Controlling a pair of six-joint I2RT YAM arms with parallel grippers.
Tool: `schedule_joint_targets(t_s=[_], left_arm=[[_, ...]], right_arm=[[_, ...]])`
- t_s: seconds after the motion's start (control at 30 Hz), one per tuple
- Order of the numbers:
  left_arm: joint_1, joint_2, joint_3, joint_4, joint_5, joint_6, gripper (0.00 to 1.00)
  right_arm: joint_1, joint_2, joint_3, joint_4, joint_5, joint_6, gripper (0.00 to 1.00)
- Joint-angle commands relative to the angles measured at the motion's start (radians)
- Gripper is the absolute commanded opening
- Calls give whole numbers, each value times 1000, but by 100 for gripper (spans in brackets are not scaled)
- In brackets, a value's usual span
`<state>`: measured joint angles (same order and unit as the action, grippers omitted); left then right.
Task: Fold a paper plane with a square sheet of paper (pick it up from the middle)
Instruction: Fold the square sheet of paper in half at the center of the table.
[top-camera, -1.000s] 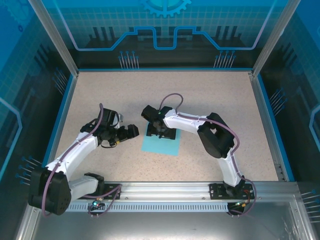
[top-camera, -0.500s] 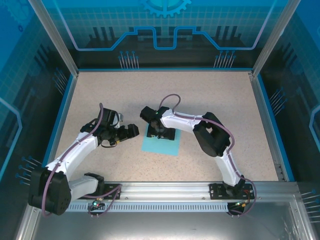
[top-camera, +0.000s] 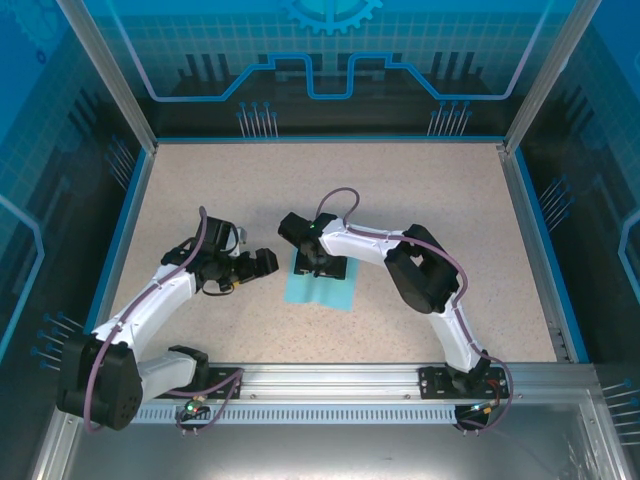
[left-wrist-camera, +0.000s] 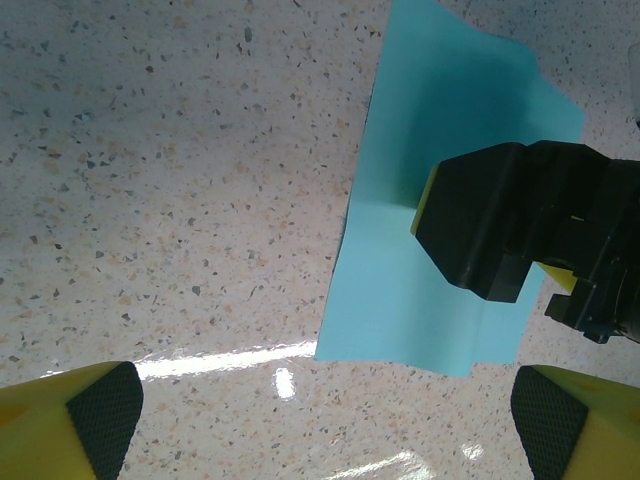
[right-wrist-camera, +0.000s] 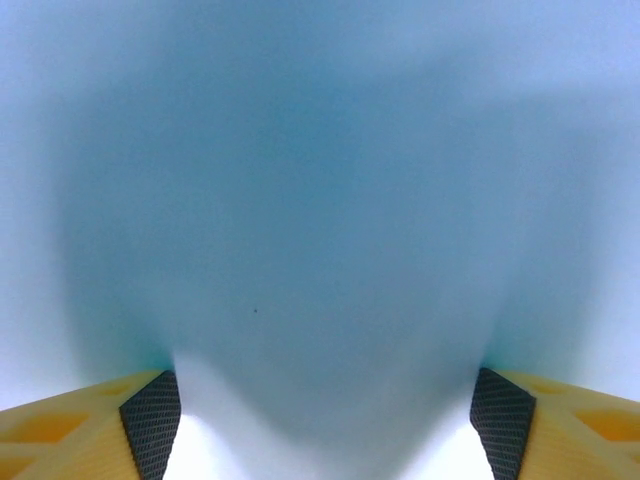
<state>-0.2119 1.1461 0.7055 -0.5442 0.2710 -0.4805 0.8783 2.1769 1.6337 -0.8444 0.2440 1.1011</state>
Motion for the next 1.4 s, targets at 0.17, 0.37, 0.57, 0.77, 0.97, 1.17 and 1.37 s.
schedule_joint_targets(t_s=[0.17, 0.37, 0.57, 0.77, 0.97, 1.17, 1.37], left_arm=[[10, 8, -12, -1, 30, -9, 99], [9, 6, -11, -5, 33, -10, 99], [9, 4, -10, -10, 35, -10, 99], [10, -15, -3, -25, 27, -10, 99], [9, -34, 16, -55, 14, -3, 99], [12, -95, 70, -129, -15, 8, 99], [19, -132, 126, -165, 4, -6, 99]], right_arm=[[17, -6, -55, 24, 34, -32, 68], [17, -54, -89, 56, 39, -50, 55], [16, -105, -110, 71, 51, -70, 48], [16, -171, -152, 102, 54, -89, 37], [20, -224, -145, 123, 39, -115, 30], [19, -326, -180, 260, -97, -135, 28], [-16, -442, -307, 528, -293, -129, 28]])
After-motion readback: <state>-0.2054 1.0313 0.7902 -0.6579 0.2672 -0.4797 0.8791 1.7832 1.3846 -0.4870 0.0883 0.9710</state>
